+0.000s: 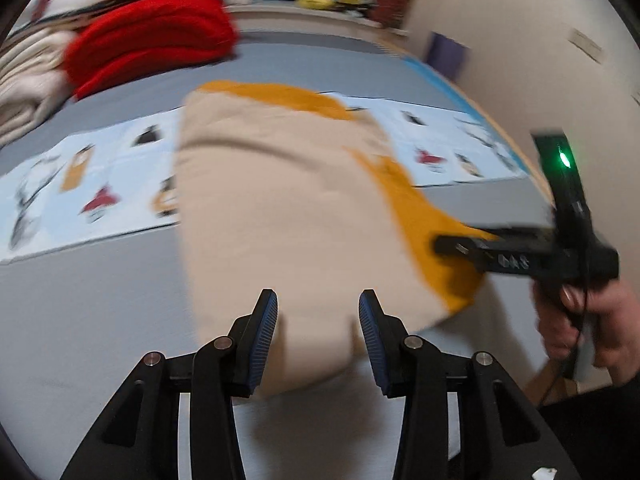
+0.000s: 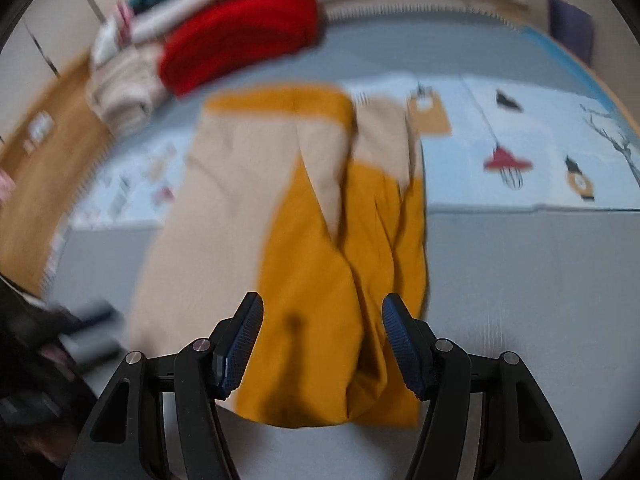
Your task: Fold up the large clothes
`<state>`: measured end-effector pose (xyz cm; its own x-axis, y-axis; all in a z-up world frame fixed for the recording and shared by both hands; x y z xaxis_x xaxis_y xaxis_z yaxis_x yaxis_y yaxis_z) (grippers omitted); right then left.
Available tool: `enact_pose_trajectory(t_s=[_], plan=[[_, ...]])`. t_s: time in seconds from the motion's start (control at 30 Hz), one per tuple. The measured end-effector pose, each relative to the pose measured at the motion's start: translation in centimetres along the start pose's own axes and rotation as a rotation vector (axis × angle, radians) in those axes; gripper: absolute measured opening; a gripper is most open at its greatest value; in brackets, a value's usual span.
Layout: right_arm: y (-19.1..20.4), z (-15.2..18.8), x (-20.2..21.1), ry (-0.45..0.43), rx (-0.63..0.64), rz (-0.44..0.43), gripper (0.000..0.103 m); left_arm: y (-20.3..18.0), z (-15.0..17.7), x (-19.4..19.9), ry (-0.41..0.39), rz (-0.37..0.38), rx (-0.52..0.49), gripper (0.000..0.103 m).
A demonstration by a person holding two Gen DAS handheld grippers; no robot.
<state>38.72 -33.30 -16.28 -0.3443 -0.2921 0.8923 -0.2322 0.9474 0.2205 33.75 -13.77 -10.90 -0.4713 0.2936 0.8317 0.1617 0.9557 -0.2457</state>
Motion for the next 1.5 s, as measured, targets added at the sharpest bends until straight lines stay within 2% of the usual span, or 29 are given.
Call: enact_pose_trajectory(t_s=[0.03, 0.07, 0.1, 0.13, 0.23, 0.33, 0.4, 0.43, 0.47, 0.53, 0.6, 0.63, 0.7, 0.8, 0.83, 0.9, 0.93, 0.97, 1.0, 1.03, 1.1, 1.2, 1.33, 1.37, 1.4, 1.5], plan=[[-0.1, 0.6, -0.7, 0.029, -0.009, 0.003, 0.042, 0.9, 0.0, -0.2, 0.005, -0.023, 0.022, 0.039], [-0.1, 0.7, -0.7, 0.032, -0.021, -0.007, 0.032, 1.7, 0.2, -0.4, 0.009, -0.043, 0.044, 0.039], [-0.2, 0.7, -0.5, 0.022, -0.033, -0.020, 0.018, 2.3, 0.4, -0.5, 0.011, -0.055, 0.063, 0.039], [-0.1, 0.5, 0.1, -0.010, -0.045, -0.051, 0.012, 2.8, 0.6, -0.6, 0.013, -0.063, 0.074, 0.040], [0.1, -0.1, 1.8, -0.078, -0.038, -0.094, 0.007, 4.1, 0.9, -1.2, 0.020, -0.080, 0.111, 0.042], [-1.2, -1.3, 5.4, -0.203, -0.099, -0.115, 0.005, 4.8, 0.9, -2.0, 0.033, -0.074, 0.150, 0.043], [-2.4, -2.0, 7.5, -0.271, -0.150, -0.105, 0.005, 4.4, 0.4, -2.2, 0.029, -0.052, 0.164, 0.043], [-3.7, -2.0, 8.5, -0.301, -0.187, -0.072, 0.005, 4.0, 0.3, -2.2, 0.027, -0.045, 0.160, 0.044], [-4.5, -1.7, 8.4, -0.294, -0.204, -0.030, 0.005, 3.5, 0.2, -2.4, 0.027, -0.036, 0.150, 0.046], [-5.9, -0.3, 5.5, -0.177, -0.208, 0.046, 0.005, 2.6, 0.6, -3.4, 0.060, -0.011, 0.139, 0.049], [-6.9, 2.1, 1.4, -0.017, -0.265, 0.040, 0.005, 2.1, 2.0, -5.0, 0.133, 0.011, 0.127, 0.052], [-7.2, 3.0, -0.1, 0.040, -0.292, 0.029, 0.005, 2.2, 2.6, -5.8, 0.155, -0.017, 0.102, 0.054], [-7.5, 3.5, -1.3, 0.084, -0.297, 0.040, 0.005, 2.6, 4.2, -7.0, 0.204, -0.059, 0.046, 0.059], [-7.4, 3.2, -1.5, 0.096, -0.313, 0.039, 0.006, 3.2, 5.9, -7.5, 0.272, -0.029, 0.068, 0.062], [-7.4, 3.0, -1.6, 0.097, -0.315, 0.037, 0.014, 3.4, 6.2, -7.5, 0.292, -0.007, 0.082, 0.062], [-7.4, 2.7, -1.7, 0.095, -0.324, 0.030, 0.020, 3.6, 6.5, -7.3, 0.334, 0.033, 0.102, 0.062], [-7.7, 2.8, -1.7, 0.094, -0.327, 0.026, 0.026, 3.6, 6.3, -7.0, 0.349, 0.060, 0.105, 0.062], [-7.6, 2.7, -1.8, 0.092, -0.330, 0.012, 0.030, 3.5, 6.1, -6.6, 0.354, 0.086, 0.109, 0.062], [-7.7, 3.1, -1.8, 0.092, -0.336, -0.005, 0.038, 3.6, 5.4, -6.1, 0.347, 0.120, 0.121, 0.062], [-7.6, 3.3, -2.0, 0.098, -0.342, -0.020, 0.046, 3.9, 4.4, -5.6, 0.325, 0.155, 0.146, 0.061], [-7.2, 4.2, -2.8, 0.135, -0.356, -0.062, 0.055, 5.0, 2.6, -5.2, 0.289, 0.196, 0.218, 0.061], [-6.9, 4.9, -3.8, 0.168, -0.363, -0.082, 0.060, 7.2, -0.1, -5.7, 0.242, 0.242, 0.364, 0.061], [-6.9, 5.1, -4.2, 0.175, -0.390, -0.106, 0.060, 8.9, -1.9, -8.5, 0.239, 0.296, 0.509, 0.062], [-6.9, 5.1, -4.3, 0.174, -0.398, -0.109, 0.059, 9.1, -2.2, -9.5, 0.236, 0.322, 0.539, 0.063], [-6.9, 5.2, -4.4, 0.172, -0.404, -0.111, 0.059, 9.3, -2.4, -10.0, 0.230, 0.336, 0.560, 0.069], [-6.5, 5.2, -4.7, 0.163, -0.394, -0.135, 0.042, 10.1, -2.7, -11.9, 0.207, 0.403, 0.662, 0.075]])
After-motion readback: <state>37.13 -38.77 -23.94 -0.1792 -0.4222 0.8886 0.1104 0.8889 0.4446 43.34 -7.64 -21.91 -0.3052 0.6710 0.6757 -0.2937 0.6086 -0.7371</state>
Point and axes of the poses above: each gripper's, at about its wrist camera, not at the fingertips, and x roughly against the way its jaws point, y to its left, z to its underside, the point moved 10 cm from there along -x, roughly the way its jaws point, and after that the axes turned 5 degrees about x, right-handed, at the moved point
